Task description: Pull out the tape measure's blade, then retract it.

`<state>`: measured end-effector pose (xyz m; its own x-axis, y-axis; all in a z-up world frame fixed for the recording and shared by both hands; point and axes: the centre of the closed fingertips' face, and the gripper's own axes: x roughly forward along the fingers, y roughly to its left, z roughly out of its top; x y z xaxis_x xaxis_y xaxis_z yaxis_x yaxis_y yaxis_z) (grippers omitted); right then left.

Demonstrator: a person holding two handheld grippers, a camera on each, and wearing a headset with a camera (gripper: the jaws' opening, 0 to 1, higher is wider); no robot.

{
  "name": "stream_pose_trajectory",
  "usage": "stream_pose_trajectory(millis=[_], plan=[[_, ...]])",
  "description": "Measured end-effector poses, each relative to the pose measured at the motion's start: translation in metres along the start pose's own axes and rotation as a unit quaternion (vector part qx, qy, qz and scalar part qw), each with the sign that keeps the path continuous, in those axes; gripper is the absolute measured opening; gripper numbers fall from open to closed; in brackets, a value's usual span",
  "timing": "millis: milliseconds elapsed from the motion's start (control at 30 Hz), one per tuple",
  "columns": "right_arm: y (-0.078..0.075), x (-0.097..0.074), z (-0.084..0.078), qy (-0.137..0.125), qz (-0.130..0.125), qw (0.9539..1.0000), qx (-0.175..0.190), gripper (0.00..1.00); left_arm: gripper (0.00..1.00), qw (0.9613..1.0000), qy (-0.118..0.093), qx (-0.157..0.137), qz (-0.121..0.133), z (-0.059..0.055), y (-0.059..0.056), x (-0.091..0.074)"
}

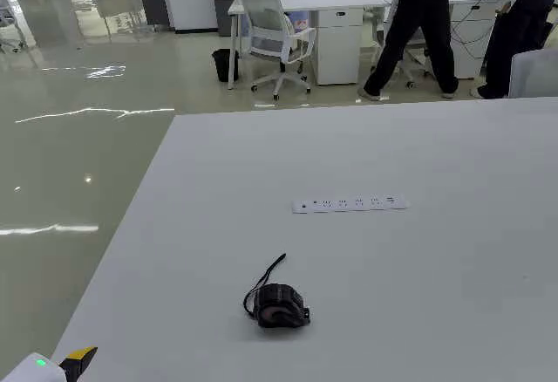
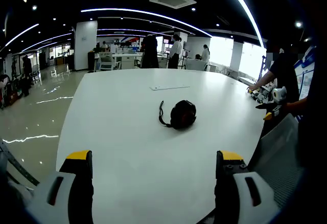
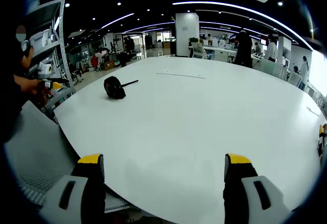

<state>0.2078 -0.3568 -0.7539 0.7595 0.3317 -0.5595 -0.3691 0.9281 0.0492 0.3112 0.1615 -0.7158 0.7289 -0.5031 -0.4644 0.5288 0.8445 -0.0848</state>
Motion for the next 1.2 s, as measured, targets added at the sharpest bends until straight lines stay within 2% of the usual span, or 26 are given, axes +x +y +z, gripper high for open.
stream_pose_trajectory(millis=[467,633,833,1033,1200], plan=[[-0.001,0.001,-0.001,0.003,0.003,1.0,-0.002,1.0,0.99,1.0,-0.004,-0.004,0.007,-0.001,0.0,-0.004],[0.0,0.003,0.004,0.0,0.004,1.0,-0.006,1.0,0.99,0.9999,-0.009,-0.006,0.012,0.003,0.004,-0.006],[0.0,0.004,0.001,0.002,0.004,1.0,-0.006,1.0,0.99,0.9997,-0.015,-0.01,0.018,0.006,0.008,-0.01],[-0.005,0.003,-0.002,0.005,0.002,0.9999,-0.013,1.0,0.99,0.9998,-0.01,-0.006,0.016,0.005,0.006,-0.011],[-0.008,0.001,0.003,-0.003,0.001,0.9999,-0.009,1.0,0.99,0.9999,-0.009,-0.001,0.012,0.005,0.003,-0.01]])
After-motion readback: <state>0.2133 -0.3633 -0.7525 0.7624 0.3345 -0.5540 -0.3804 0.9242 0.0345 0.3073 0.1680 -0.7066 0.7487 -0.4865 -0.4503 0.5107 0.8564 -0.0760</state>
